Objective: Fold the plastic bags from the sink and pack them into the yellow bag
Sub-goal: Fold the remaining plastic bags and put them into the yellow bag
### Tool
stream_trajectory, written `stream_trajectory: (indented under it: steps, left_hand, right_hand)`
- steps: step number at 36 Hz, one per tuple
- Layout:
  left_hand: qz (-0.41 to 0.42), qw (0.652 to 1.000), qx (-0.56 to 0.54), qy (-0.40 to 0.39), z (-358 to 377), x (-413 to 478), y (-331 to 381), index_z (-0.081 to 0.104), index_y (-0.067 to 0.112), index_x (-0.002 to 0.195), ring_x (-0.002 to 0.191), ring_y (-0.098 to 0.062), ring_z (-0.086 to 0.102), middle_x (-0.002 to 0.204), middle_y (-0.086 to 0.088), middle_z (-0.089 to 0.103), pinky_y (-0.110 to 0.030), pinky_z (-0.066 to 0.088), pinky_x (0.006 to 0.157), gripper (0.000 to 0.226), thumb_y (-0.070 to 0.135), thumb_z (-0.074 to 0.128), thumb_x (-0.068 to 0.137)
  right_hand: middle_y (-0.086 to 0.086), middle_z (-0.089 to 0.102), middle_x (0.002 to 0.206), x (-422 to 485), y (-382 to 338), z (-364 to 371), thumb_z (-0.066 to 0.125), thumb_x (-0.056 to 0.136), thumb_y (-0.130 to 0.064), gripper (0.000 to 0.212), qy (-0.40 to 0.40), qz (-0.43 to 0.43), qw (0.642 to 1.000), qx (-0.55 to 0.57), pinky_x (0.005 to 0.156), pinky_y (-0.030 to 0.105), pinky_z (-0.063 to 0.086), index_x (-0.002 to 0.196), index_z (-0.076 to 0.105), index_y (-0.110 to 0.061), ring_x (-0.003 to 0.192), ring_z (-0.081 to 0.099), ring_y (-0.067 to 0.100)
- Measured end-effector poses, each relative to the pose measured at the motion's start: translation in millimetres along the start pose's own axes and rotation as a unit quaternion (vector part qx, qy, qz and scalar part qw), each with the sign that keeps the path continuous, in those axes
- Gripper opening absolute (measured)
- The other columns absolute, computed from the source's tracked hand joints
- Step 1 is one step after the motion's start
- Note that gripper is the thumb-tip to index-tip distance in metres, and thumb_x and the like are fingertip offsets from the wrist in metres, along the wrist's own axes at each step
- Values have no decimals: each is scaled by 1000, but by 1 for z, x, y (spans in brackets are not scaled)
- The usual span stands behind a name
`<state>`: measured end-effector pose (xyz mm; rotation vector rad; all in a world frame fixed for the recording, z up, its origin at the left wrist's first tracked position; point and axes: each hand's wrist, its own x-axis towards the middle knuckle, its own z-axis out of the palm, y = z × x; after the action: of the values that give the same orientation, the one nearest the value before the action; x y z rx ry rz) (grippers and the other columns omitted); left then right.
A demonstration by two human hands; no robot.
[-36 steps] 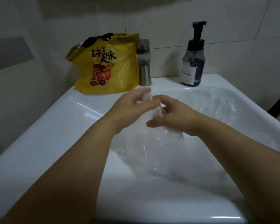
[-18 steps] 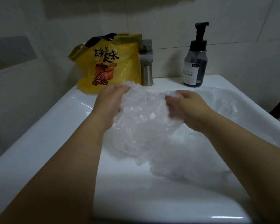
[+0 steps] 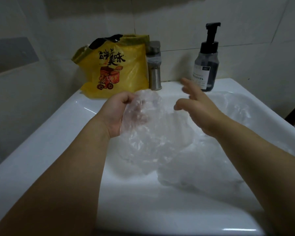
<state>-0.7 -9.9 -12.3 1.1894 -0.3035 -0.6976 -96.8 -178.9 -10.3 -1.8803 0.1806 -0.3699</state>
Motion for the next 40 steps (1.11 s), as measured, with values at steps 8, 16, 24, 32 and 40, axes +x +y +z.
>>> stream_trajectory:
  steps: [8,16,24,32,40]
  left_hand:
    - [49,999,20,-12,8,-1,-2,56,9,45,46,-13,54,50,-3,51,-16,48,46,43,4,37,83]
    - [137,985,101,37,6,-3,-3,51,10,38,40,-8,46,42,3,46,-22,41,49,58,-14,31,87]
    - [55,998,-36,5,2,-6,2,71,6,100,89,-24,66,98,-10,70,-30,56,75,27,24,55,87]
    - [16,998,-13,61,-3,7,-8,68,12,90,66,-12,67,81,-3,70,-29,57,55,17,21,70,76]
    - [113,977,-22,179,-9,15,-6,57,20,98,55,-3,60,66,5,68,-16,49,47,14,8,50,99]
  right_hand:
    - [-1,72,104,-3,1,9,69,79,-15,16,-234,27,972,-8,101,33,41,93,73,-20,106,62,18]
    - [15,67,97,-4,0,6,67,68,-17,42,-314,113,937,104,92,41,48,106,63,-1,92,62,33]
    - [8,62,73,0,2,-1,61,88,-18,14,-144,67,966,204,58,27,49,82,61,-6,60,59,18]
    - [-1,66,64,12,13,-4,61,93,-20,18,19,92,978,188,58,23,51,78,64,-10,60,63,11]
    - [0,52,128,19,18,-8,59,94,-19,59,130,124,947,265,98,37,48,147,33,-20,101,60,16]
